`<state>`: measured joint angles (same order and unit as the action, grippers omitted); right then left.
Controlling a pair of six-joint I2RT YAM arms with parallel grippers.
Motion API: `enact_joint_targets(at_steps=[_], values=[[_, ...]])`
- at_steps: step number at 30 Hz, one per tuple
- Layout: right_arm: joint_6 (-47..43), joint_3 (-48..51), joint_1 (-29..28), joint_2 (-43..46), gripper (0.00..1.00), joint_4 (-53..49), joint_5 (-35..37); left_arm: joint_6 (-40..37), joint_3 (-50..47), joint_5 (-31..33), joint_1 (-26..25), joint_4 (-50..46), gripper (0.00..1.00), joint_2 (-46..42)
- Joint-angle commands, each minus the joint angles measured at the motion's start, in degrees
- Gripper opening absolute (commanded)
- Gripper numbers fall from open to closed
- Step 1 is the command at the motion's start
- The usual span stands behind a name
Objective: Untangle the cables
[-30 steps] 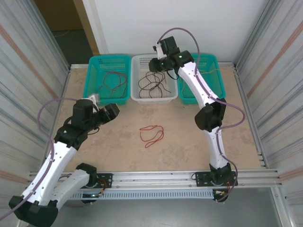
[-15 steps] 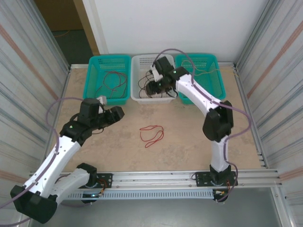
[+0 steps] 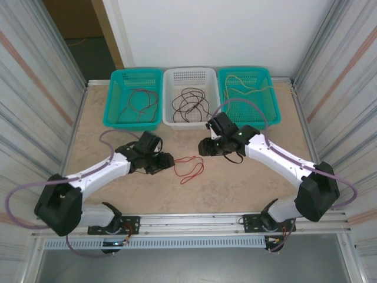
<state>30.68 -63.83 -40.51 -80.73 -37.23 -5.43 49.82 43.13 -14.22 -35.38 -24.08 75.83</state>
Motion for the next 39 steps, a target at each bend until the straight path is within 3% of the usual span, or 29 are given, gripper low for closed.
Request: enact_joint_targets(at_steps=[1,14,21,29,35,39], values=[[2.6,-0.4,-0.2,2.7,0.50,1.5,1.6,1.6,0.8,-2.1,-0.5,2.8,0.51,3.7],[2.1,-3.0,-0.1,1.2,0.46,1.5,0.8,2.5,2.2,-4.2,-1.7,10.7,0.39,13.9],[2.5,-2.1,0.7,2.9,0.39,1.5,0.5,-0.8,5.3,-2.2,-2.5,7.6,0.00,12.6],[3.2,-3.4,7.4,7.6,0.42,2.2,-5.9,-17.7,18.6,8.5,-4.8,-11.2,0.00,-1.3],[2.6,-8.7,8.8,8.1,0.50,2.1,-11.0,-30.8,31.4,3.3,-3.9,-21.0,0.00,-7.1],[2.6,-12.5,8.8,7.4,0.53,1.6,-12.0,-34.5,37.8,0.5,-3.3,-25.5,0.00,-7.7]])
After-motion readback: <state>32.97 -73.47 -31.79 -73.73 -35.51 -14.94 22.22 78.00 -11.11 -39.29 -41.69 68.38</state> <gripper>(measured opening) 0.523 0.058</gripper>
